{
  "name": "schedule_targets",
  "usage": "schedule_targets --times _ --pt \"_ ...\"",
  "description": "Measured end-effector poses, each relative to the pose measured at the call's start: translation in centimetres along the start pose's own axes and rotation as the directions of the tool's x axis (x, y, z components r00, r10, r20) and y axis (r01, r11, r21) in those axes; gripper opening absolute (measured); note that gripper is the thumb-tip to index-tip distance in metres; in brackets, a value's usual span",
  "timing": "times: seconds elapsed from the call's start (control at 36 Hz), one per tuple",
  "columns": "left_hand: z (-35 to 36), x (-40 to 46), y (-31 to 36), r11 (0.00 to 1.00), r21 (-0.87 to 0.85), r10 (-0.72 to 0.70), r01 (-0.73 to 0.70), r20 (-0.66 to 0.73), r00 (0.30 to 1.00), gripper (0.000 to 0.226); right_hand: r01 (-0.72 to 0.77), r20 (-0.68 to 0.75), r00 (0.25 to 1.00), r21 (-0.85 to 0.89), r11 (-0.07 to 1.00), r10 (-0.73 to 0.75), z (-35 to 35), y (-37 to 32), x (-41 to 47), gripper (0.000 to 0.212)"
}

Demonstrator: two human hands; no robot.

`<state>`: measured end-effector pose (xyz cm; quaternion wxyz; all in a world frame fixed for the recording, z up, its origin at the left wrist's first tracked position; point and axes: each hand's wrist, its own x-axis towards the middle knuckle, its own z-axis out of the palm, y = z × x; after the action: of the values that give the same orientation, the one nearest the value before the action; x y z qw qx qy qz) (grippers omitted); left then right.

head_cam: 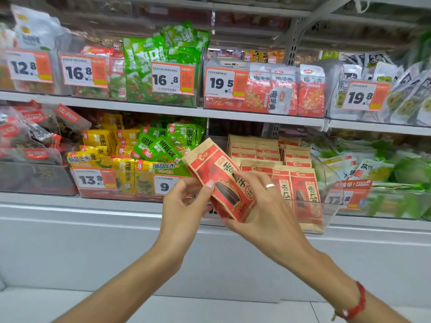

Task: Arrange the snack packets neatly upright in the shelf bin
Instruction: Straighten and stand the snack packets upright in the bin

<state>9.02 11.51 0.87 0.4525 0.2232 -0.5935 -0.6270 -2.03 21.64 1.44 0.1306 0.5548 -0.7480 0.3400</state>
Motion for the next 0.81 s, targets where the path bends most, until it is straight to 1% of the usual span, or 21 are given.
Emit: schedule_targets --times 0.06,0.11,0.17,0.22,0.25,0.33,0.39,0.5,0.56,0.58,0.64,0.69,0.75,0.81 --pt "0.0 0.0 0.3 1.000 0.013 0.005 -0.005 0.011 1.000 0.013 -0.041 0.022 0.999 0.096 0.994 0.039 0.0 0.3 0.1 0.083" --pt "-0.4 0.0 0.4 0.999 0.029 0.023 -0.024 0.046 0.999 0.028 -0.140 0.093 0.989 0.278 0.950 0.119 -0.3 0.5 0.3 0.079" --pt "-0.8 0.2 0.6 0.997 0.072 0.023 -0.029 0.086 0.996 0.045 -0.269 0.200 0.961 0.502 0.822 0.192 -0.6 0.6 0.5 0.072" --pt "-1.2 0.4 0.6 0.994 0.105 -0.005 -0.009 0.133 0.991 0.060 -0.350 0.289 0.934 0.635 0.689 0.209 -1.0 0.5 0.5 0.067" --pt "-1.4 0.6 0.6 0.994 0.108 -0.029 0.012 0.159 0.987 0.068 -0.366 0.319 0.927 0.660 0.656 0.196 -1.2 0.5 0.6 0.066" --pt "-1.6 1.0 0.4 0.991 0.082 -0.122 0.105 0.244 0.962 0.086 -0.395 0.399 0.907 0.686 0.611 0.137 -1.6 0.3 0.6 0.064" --pt "-1.8 1.1 0.5 0.986 0.069 -0.166 0.153 0.264 0.950 0.087 -0.407 0.448 0.889 0.676 0.614 0.096 -1.9 0.4 0.4 0.059" --pt "-2.4 1.3 0.8 0.975 0.020 -0.219 0.223 0.294 0.930 0.080 -0.417 0.497 0.866 0.656 0.628 0.057 -2.1 0.4 0.5 0.038" --pt "-2.6 1.3 0.8 0.972 0.031 -0.231 0.234 0.317 0.920 0.078 -0.417 0.493 0.867 0.651 0.634 0.064 -2.1 0.0 0.5 0.038" --pt "-2.6 1.2 0.7 0.971 0.054 -0.236 0.232 0.330 0.914 0.079 -0.402 0.468 0.880 0.656 0.639 0.073 -2.2 -0.3 0.5 0.038" --pt "-2.5 1.0 0.5 0.967 0.103 -0.254 0.233 0.354 0.900 0.082 -0.350 0.370 0.923 0.691 0.632 0.106 -2.2 -0.6 0.6 0.034" --pt "-2.3 0.7 0.3 0.962 0.140 -0.269 0.233 0.373 0.888 0.083 -0.308 0.263 0.950 0.723 0.618 0.165 -2.2 -0.6 0.6 0.026" --pt "-2.1 0.6 0.1 0.961 0.160 -0.272 0.227 0.371 0.888 0.085 -0.300 0.218 0.953 0.756 0.582 0.208 -2.2 -0.5 0.8 0.019" --pt "-2.1 0.7 -0.1 0.962 0.175 -0.263 0.211 0.363 0.894 0.085 -0.320 0.221 0.945 0.769 0.553 0.240 -2.2 -0.2 1.0 0.018"
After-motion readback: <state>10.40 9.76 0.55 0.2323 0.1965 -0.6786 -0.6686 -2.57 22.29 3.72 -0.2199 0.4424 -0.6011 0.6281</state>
